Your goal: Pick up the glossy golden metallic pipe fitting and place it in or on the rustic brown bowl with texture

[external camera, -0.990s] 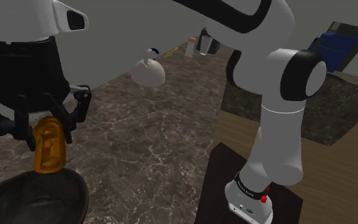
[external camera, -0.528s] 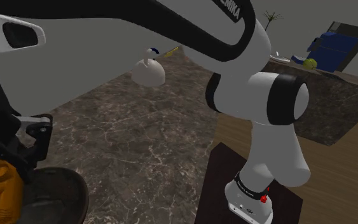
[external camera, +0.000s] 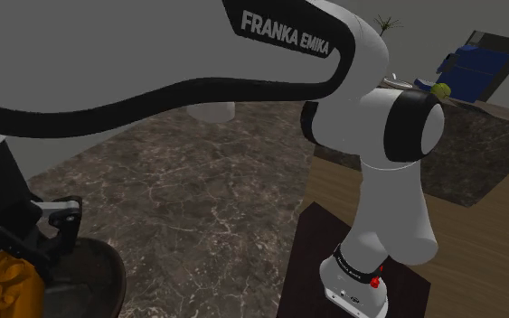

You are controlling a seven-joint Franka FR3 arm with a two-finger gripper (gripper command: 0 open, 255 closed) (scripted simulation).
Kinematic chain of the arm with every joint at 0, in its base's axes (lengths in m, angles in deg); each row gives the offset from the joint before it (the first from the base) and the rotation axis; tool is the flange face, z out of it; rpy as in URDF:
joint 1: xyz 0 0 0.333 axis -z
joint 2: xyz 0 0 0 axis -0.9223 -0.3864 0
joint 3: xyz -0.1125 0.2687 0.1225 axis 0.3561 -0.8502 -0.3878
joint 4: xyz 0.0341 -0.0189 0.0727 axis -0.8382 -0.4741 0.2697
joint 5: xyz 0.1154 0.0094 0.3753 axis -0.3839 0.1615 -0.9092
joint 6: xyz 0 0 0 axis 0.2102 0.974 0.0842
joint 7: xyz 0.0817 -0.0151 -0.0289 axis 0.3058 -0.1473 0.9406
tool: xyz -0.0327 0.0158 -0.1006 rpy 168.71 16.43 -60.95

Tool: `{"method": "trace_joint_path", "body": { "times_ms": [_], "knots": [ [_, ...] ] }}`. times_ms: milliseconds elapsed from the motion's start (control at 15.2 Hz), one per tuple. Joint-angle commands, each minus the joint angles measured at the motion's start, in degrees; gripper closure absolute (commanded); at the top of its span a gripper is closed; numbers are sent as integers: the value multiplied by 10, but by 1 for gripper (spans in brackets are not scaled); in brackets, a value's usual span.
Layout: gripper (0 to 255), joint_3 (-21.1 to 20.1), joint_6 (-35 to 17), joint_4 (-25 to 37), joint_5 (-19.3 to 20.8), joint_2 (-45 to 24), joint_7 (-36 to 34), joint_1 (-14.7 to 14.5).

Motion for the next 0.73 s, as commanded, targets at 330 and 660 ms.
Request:
{"method": "trace_joint_path", "body": {
  "times_ms": [330,660],
  "knots": [
    [255,-5,-44,-62,-10,17,-2,24],
    [0,-5,-44,-62,-10,17,-2,24]
  ]
}}
